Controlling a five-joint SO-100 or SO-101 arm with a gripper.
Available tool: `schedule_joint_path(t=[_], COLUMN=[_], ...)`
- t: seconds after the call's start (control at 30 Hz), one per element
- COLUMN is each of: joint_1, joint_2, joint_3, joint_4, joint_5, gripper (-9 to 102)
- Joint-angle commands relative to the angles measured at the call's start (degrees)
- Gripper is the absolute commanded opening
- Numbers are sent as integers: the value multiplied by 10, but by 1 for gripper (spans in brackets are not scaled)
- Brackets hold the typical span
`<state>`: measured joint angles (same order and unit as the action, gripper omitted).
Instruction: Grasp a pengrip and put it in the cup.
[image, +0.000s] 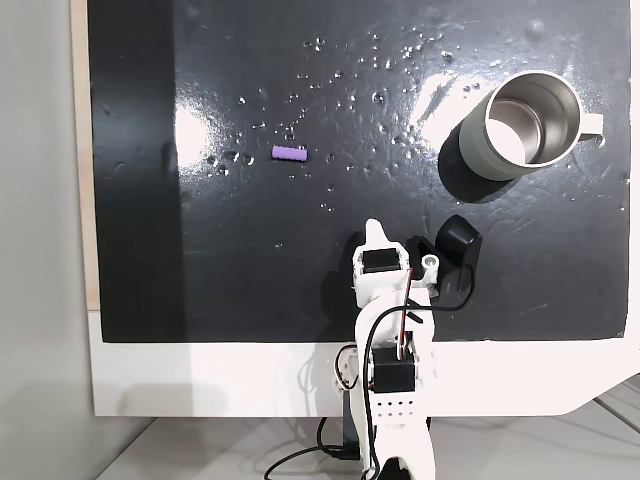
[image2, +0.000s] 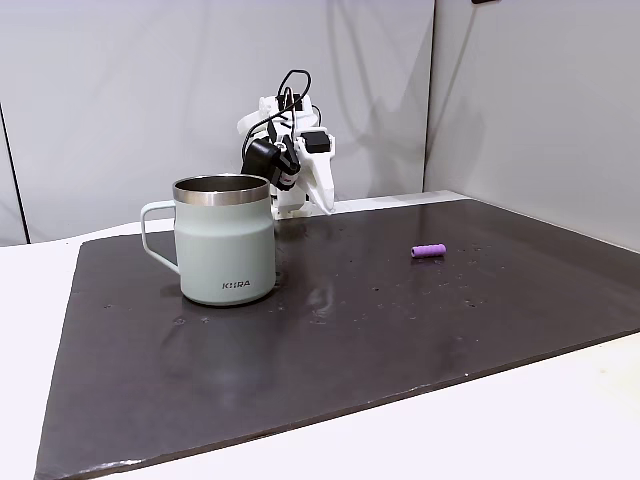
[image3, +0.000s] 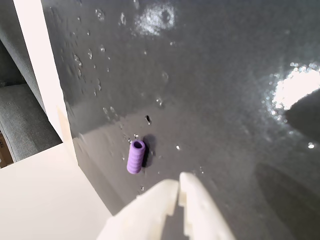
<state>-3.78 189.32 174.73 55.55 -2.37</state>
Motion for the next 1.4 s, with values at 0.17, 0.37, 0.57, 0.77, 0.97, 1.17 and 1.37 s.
schedule_joint_path(t=[0.17, 0.37, 0.57, 0.77, 0.97, 1.17, 1.37], joint_1=[-1, -1, -5, -25, -56, -73, -98], joint_2=[7, 7, 7, 3, -195, -408, -633], joint_3=[-3, -3, -4, -97, -274, -441, -631], joint_4=[-24, -24, -21, 31, 81, 110, 144], joint_5=[-4, -4, 5, 12, 27, 66, 149], gripper=[0, 0, 0, 0, 0, 0, 0])
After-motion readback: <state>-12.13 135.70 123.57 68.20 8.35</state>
